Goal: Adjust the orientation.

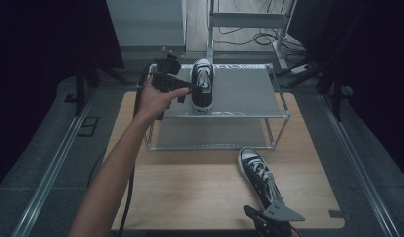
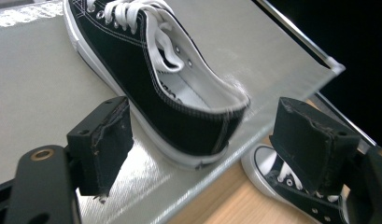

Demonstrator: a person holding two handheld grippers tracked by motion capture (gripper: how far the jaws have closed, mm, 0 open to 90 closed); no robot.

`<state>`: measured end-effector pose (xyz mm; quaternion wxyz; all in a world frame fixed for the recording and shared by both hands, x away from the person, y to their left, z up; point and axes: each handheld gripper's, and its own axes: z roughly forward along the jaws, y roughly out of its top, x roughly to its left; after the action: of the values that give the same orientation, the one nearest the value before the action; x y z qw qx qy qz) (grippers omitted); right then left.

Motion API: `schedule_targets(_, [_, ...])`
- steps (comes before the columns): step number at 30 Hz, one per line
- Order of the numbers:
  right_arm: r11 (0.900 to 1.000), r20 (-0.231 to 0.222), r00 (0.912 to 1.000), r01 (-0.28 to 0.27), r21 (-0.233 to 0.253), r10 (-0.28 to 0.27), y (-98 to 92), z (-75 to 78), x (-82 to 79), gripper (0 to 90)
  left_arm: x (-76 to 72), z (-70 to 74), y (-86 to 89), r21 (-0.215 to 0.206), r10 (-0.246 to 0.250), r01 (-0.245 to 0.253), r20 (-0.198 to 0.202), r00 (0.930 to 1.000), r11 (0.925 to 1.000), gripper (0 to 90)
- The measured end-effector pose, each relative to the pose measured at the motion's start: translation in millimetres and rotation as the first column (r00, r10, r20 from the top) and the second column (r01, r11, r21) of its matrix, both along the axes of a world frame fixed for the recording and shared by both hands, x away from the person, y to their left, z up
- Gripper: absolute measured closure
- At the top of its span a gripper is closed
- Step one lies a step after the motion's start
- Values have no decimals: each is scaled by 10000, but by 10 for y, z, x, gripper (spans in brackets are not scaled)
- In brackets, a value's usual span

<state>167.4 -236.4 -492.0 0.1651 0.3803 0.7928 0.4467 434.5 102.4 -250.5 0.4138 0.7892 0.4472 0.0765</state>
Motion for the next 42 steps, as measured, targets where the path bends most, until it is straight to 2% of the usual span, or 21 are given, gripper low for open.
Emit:
schedule_targets(5, [9987, 1, 9991, 416, -303, -416, -95, -6, 2, 900, -118, -16, 125, -100, -227, 228, 95, 9997, 9997, 204])
schedule_targets(9, [9962, -159, 9972, 719, -484, -727, -189, -30, 73, 900, -200, -65, 202, -113, -296, 298, 178, 9994, 9995, 209])
schedule_targets(12, [9958, -32, 9977, 675, -618, -678, -217, -27, 100, 900, -275, -108, 253, -98, -365, 370, 456, 9983, 9993, 220])
schedule_targets(14, [9948, 43, 9976, 691, -752, -689, -260, -26, 116, 900, -337, -169, 294, -100, -596, 601, 401, 9974, 9981, 214])
schedule_targets(20, [9930, -185, 9945, 1014, -607, -1027, -399, -27, 175, 900, -427, -286, 366, -187, -709, 715, 318, 9970, 9973, 214])
schedule_targets(22, [9857, -66, 9908, 1339, -1027, -1353, -506, -17, 238, 900, -457, -338, 404, -138, -739, 742, 273, 9969, 9971, 214])
schedule_targets(23, [9877, -132, 9915, 1280, -904, -1297, -551, -17, 264, 900, -464, -354, 417, -102, -749, 752, 268, 9968, 9971, 213])
schedule_targets(24, [9911, -455, 9913, 1206, -561, -1232, -616, -8, 300, 900, -464, -354, 417, -102, -749, 752, 268, 9968, 9971, 213])
schedule_targets(25, [9911, -455, 9913, 1206, -561, -1232, -616, -8, 300, 900, -467, -370, 427, -91, -752, 754, 243, 9969, 9971, 213])
schedule_targets(26, [9923, -616, 9908, 1182, -363, -1203, -660, 4, 319, 900, -469, -390, 441, -49, -733, 734, 213, 9971, 9973, 212])
schedule_targets(27, [9915, -637, 9902, 1210, -486, -1240, -696, 15, 337, 897, -470, -399, 446, -27, -720, 721, 204, 9972, 9974, 212])
schedule_targets(28, [9949, -762, 9919, 1005, -127, -1012, -723, 30, 346, 869, -471, -410, 452, -42, -727, 728, 185, 9972, 9973, 212])
schedule_targets(32, [9968, -534, 9954, 798, 49, -794, -721, 90, 322, 790, -495, -429, 469, -63, -753, 754, 204, 9970, 9971, 212])
schedule_targets(33, [9964, -212, 9965, 818, 230, -813, -723, 171, 295, 669, -509, -437, 471, -64, -747, 749, 208, 9970, 9972, 212])
schedule_targets(36, [9948, 172, 9954, 931, 414, -939, -738, 321, 280, 537, -521, -448, 475, -15, -761, 762, 193, 9969, 9971, 214])
schedule_targets(37, [9948, 172, 9954, 931, 414, -939, -738, 321, 280, 537, -528, -455, 480, 0, -747, 747, 200, 9970, 9972, 214])
schedule_targets(39, [9955, 219, 9956, 905, 285, -912, -767, 434, 327, 468, -540, -467, 490, 28, -761, 760, 213, 9969, 9971, 213])
schedule_targets(40, [9967, -3, 9968, 797, 120, -797, -801, 497, 400, 413, -543, -468, 493, 32, -775, 775, 213, 9968, 9970, 213])
schedule_targets(42, [9968, 6, 9968, 804, 23, -805, -822, 524, 443, 394, -556, -473, 508, 20, -769, 769, 257, 9967, 9970, 213])
